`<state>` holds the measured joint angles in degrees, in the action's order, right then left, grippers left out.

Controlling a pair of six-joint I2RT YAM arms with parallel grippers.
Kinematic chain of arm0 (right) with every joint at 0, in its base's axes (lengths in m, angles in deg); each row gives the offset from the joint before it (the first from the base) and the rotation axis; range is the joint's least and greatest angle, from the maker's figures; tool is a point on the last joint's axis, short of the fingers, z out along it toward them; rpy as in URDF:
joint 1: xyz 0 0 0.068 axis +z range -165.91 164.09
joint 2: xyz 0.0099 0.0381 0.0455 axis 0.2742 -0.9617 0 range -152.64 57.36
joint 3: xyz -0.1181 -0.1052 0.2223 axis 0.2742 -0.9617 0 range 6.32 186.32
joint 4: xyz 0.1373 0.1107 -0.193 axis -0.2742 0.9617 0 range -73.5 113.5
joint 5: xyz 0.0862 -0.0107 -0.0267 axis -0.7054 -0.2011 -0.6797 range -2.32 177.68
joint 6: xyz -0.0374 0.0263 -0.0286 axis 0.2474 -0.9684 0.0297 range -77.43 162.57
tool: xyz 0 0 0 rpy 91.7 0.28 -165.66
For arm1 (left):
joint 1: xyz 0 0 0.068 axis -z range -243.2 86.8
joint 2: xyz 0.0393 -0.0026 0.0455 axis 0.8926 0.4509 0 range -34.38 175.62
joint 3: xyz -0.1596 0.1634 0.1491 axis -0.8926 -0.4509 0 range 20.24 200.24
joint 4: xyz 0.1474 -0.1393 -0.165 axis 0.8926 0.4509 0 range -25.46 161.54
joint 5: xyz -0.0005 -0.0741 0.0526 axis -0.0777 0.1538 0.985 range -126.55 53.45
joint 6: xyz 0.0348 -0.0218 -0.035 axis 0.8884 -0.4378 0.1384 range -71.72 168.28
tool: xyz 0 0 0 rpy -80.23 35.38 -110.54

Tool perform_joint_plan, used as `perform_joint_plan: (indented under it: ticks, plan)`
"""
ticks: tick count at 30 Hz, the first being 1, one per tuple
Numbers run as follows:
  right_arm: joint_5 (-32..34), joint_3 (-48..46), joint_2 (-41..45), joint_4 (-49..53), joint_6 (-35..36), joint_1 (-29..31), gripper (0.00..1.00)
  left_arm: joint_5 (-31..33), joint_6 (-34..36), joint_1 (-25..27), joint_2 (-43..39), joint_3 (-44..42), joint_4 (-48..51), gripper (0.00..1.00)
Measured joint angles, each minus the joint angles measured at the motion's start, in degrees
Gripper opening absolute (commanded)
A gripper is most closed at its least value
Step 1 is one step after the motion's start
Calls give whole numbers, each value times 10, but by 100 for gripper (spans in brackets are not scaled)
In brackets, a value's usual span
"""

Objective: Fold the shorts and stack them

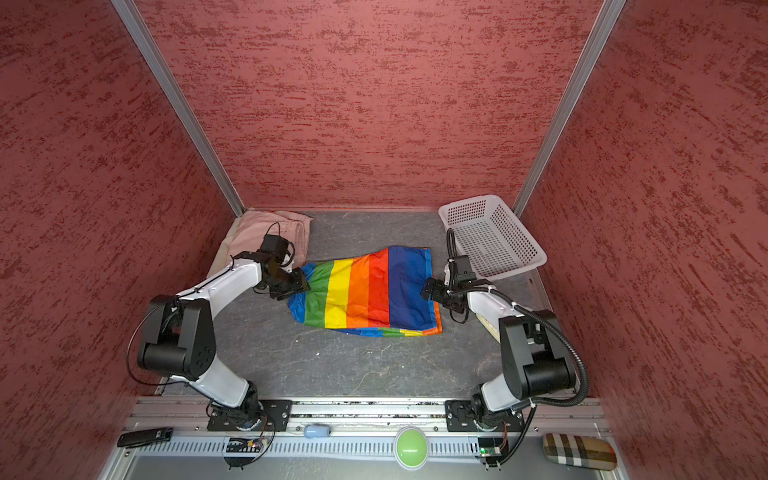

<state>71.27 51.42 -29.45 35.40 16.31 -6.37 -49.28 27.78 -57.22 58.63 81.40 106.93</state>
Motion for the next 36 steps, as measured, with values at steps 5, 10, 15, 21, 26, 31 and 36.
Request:
perform_joint_plan:
  ticks: [5, 10, 15, 21, 26, 31, 36]
  plan:
    - [-2, -2, -3, -2, 2, 0, 99, -12, -7, -22, 0, -17, -12, 90]
    - [-7, -2, -14, -8, 5, 0, 99, 12, -8, -13, 4, -31, -36, 88]
    - [-23, -4, -22, -16, 13, -9, 99, 22, -16, 14, 24, -54, -61, 88]
    - [-49, -10, -22, -32, 19, -40, 99, 29, -28, 43, 34, -54, -83, 88]
    - [-62, -11, -25, -38, 19, -47, 99, 42, -31, 56, 57, -33, -93, 65]
    - [-72, -11, -32, -58, 17, -48, 99, 57, -16, 69, 74, -21, -95, 31]
    - [-81, -14, -39, -83, 14, -48, 99, 67, -3, 77, 82, -9, -89, 18]
